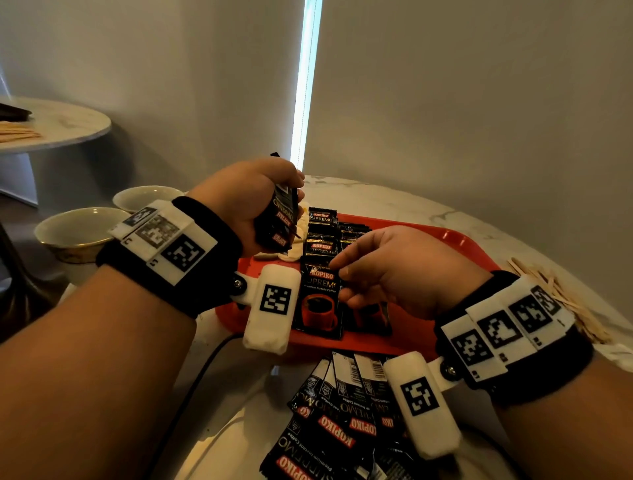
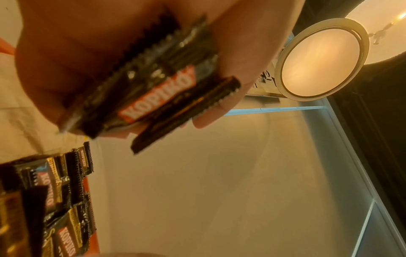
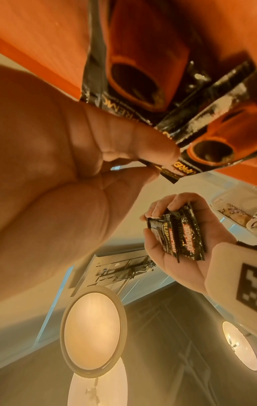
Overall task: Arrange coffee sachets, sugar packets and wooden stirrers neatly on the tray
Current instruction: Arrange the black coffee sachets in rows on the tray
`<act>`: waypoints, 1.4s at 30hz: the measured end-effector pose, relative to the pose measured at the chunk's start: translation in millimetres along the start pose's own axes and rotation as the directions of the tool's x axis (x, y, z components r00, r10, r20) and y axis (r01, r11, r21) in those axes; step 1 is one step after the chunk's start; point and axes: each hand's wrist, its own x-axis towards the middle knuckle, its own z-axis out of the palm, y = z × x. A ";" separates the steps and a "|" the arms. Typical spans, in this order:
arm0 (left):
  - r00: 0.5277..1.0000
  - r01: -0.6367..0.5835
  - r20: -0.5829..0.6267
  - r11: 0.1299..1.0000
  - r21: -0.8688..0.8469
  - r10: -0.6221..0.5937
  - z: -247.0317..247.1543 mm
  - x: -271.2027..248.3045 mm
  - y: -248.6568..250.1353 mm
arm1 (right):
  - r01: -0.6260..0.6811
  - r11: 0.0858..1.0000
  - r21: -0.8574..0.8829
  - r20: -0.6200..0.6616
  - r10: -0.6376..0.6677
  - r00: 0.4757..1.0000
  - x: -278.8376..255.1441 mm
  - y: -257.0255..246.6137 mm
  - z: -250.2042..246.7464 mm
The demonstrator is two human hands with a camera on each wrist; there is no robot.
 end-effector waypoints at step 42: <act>0.937 0.116 0.345 0.980 -0.160 -0.055 22.4 -2.2 -13.0 | 0.515 0.855 -0.063 -0.108 -0.518 0.848 -8.5 -1.6 -33.1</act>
